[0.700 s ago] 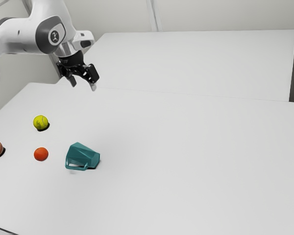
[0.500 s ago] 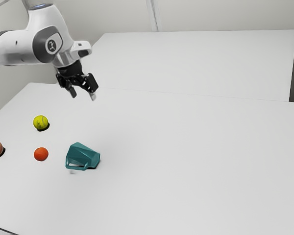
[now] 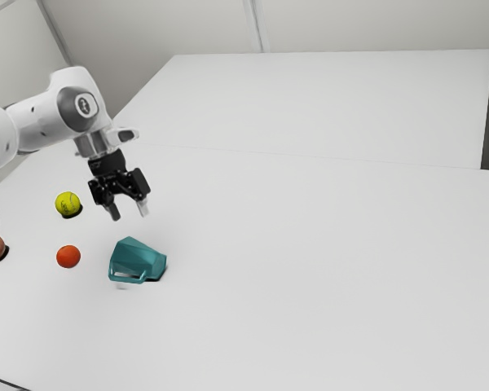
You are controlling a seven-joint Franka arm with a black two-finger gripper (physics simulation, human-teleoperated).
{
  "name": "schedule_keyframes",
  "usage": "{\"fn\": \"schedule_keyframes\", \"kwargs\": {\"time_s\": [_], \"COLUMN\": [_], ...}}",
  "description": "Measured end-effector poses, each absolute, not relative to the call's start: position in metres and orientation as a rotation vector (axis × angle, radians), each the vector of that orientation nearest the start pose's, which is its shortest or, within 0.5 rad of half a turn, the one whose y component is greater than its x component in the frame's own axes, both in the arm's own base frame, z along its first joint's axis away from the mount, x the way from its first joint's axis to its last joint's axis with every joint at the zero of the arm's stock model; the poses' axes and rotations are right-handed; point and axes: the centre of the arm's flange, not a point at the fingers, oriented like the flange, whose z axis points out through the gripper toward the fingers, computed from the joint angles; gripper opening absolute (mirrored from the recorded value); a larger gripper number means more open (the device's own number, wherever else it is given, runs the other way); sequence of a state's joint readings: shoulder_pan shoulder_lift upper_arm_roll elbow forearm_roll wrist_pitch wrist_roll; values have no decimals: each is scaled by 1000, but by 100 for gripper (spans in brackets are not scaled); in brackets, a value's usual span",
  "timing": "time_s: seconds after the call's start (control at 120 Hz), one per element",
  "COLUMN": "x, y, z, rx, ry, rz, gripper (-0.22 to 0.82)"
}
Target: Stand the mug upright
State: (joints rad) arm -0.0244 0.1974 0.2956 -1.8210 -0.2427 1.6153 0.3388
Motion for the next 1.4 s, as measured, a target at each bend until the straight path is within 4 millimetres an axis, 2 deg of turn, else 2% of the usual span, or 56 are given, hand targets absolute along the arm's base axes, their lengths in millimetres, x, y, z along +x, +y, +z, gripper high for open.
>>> {"fn": "schedule_keyframes", "kwargs": {"time_s": [0.158,0.267,0.325,0.442,0.633,0.833,1.1,1.4], "x": [540,535,530,521,513,516,522,532], "y": [144,149,159,181,194,202,215,213], "z": [392,377,369,366,352,344,328,307], "rx": [-3375,-3363,-3361,-3398,-3471,-3557,-3569,-3584], "ry": [-8,5,-15,-78,-149,-227,-338,-480], "rz": [689,795,846,903,971,900,801,706], "gripper": [60,60,60,60,60,60,60,60]}}
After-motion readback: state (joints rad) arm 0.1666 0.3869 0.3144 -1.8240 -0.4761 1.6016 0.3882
